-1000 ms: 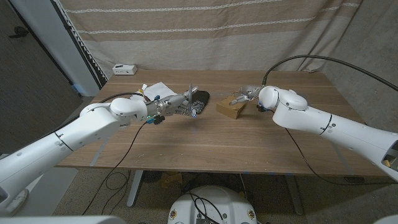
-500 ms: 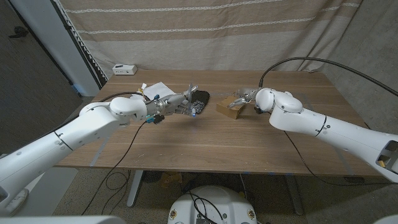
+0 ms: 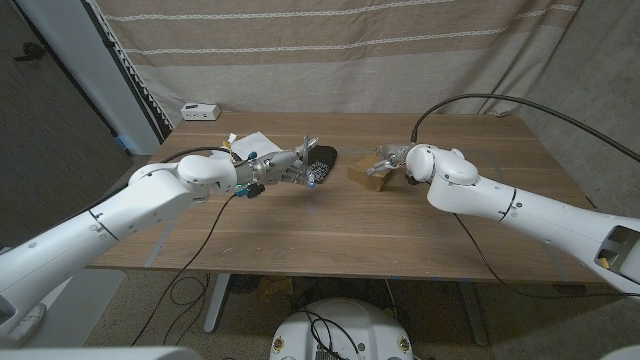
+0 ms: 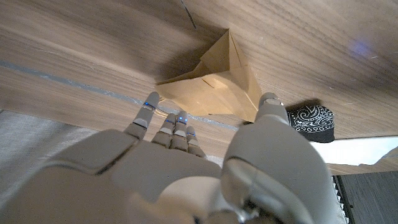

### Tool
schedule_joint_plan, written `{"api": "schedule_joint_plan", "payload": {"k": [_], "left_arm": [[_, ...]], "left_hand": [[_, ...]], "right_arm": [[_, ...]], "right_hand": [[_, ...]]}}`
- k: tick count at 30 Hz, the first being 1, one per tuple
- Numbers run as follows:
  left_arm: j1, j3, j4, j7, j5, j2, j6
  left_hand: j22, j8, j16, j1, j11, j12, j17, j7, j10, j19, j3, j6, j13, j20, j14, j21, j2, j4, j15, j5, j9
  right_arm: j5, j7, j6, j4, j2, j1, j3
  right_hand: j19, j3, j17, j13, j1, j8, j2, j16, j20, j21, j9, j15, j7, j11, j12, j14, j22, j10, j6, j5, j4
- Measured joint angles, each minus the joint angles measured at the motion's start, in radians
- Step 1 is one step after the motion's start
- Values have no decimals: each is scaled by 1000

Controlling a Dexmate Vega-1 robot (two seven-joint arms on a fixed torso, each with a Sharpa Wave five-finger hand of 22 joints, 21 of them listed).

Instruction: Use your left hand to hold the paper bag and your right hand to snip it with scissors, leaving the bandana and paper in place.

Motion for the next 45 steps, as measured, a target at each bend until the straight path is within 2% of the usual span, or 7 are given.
{"api": "schedule_joint_plan", "payload": {"k": [13,24,27,33,40,42,45], "left_arm": [[-9,7,1,-10,10,4,5],[4,2,-5,0,14,6,-7],[10,-3,-6,5,14,6,-15],[20,-9,-7,12,13,5,-30],[22,-10,-3,13,13,1,-39],[22,-10,-1,13,13,-1,-40],[22,-10,0,13,13,-2,-41]], "left_hand": [[0,0,0,0,-2,0,-5,0,-2,-4,1,0,-1,4,-4,0,0,-1,-4,0,5],[-3,-2,15,0,-2,8,-6,0,-2,-4,7,0,5,4,-4,0,0,-7,-4,7,16],[-3,-2,16,0,-2,8,-6,0,-2,-4,7,0,3,4,-4,0,0,-7,-4,7,16],[0,-3,16,0,-4,8,-8,0,0,0,10,0,3,0,-4,0,0,-10,-4,11,17],[0,-6,23,0,-5,8,-9,0,2,0,10,0,5,0,-4,0,0,-10,-4,15,21],[0,-4,23,-4,-4,8,-9,0,9,0,11,0,3,0,-3,0,-4,-11,-3,15,23],[0,-4,23,-5,-4,15,-9,-2,11,0,11,2,4,0,2,0,-5,-11,2,15,21]], "right_arm": [[-33,33,-2,18,19,1,-19],[-80,34,-6,26,28,-11,-35],[-88,34,-8,29,30,-14,-37],[-103,34,-11,41,37,-24,-38],[-108,30,-9,60,44,-33,-33],[-108,26,-4,66,46,-37,-29],[-108,20,1,73,50,-42,-23]], "right_hand": [[-5,-1,0,5,7,5,7,-3,6,-15,0,14,0,3,-4,-15,0,-24,-11,8,-7],[12,-1,0,9,17,13,17,-3,-3,-19,-5,-6,0,-6,1,-12,0,-15,-3,19,-15],[26,-1,0,9,25,21,17,-3,12,-23,-5,14,0,-6,4,4,0,-15,8,26,-15],[95,1,-5,9,52,31,17,9,22,-23,-5,17,0,-20,19,53,0,1,36,36,-33],[222,3,-14,9,100,31,17,29,2,-7,-5,39,-2,-31,31,145,0,22,60,51,-50],[276,13,-18,8,132,39,21,31,-25,-1,-5,13,-10,-40,34,180,0,37,75,60,-60],[356,31,-19,-8,212,47,36,41,-102,5,-5,-43,-21,-51,39,241,2,68,109,70,-78]]}}
